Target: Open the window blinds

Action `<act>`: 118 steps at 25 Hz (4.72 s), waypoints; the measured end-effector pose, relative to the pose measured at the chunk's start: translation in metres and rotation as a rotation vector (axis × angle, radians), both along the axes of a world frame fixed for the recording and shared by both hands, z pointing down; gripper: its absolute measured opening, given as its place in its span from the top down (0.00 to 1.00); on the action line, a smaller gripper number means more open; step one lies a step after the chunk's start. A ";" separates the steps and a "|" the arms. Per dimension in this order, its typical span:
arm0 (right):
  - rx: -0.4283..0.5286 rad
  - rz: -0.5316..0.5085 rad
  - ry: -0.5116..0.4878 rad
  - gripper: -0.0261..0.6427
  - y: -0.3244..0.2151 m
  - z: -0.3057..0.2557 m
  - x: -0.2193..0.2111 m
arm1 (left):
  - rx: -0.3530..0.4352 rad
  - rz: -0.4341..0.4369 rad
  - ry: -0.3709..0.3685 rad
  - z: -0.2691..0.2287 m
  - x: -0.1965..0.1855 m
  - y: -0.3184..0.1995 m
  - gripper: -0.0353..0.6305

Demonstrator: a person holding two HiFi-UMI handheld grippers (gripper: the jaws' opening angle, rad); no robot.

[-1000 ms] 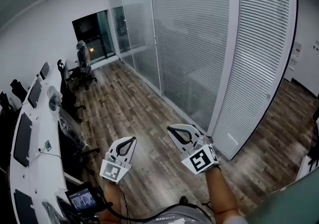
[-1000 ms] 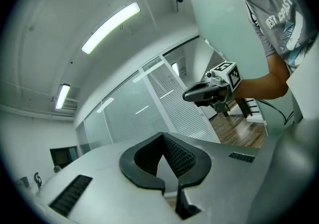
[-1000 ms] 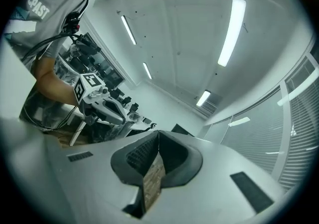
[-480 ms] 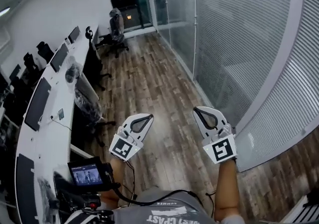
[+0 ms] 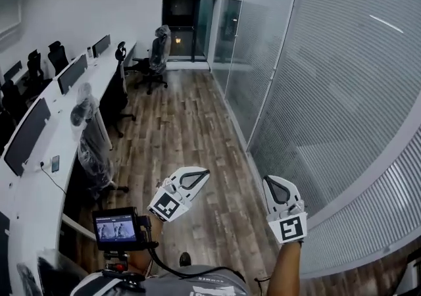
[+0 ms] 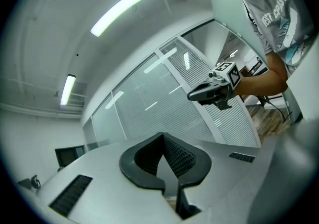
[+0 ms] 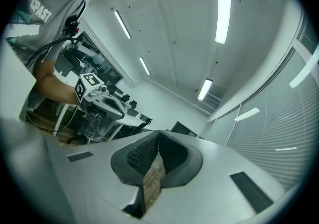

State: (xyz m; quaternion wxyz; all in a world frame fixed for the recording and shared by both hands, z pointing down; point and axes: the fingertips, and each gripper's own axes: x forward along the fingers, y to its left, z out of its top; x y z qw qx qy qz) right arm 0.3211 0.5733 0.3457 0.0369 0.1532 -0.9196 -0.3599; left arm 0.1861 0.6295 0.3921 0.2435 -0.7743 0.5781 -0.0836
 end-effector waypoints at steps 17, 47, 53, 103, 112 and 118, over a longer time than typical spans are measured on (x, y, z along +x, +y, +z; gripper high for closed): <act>0.002 -0.010 0.009 0.95 -0.168 -0.006 -0.223 | -0.035 -0.073 0.027 0.018 -0.239 -0.140 0.95; -0.070 -0.001 -0.025 0.95 -0.589 0.013 -0.470 | -0.118 -0.088 0.044 0.023 -0.487 -0.546 0.95; -0.065 0.087 -0.008 0.95 -0.688 0.021 -0.507 | -0.107 -0.002 0.064 0.026 -0.535 -0.669 0.95; -0.177 0.461 0.136 0.95 -1.264 0.098 -0.465 | -0.151 0.421 -0.140 0.109 -0.370 -1.426 0.76; -0.178 0.509 0.153 0.95 -1.261 0.084 -0.456 | 0.002 0.410 -0.352 0.097 -0.344 -1.422 0.76; -0.188 0.507 0.160 0.95 -1.260 0.088 -0.458 | 0.021 0.363 -0.420 0.094 -0.339 -1.424 0.72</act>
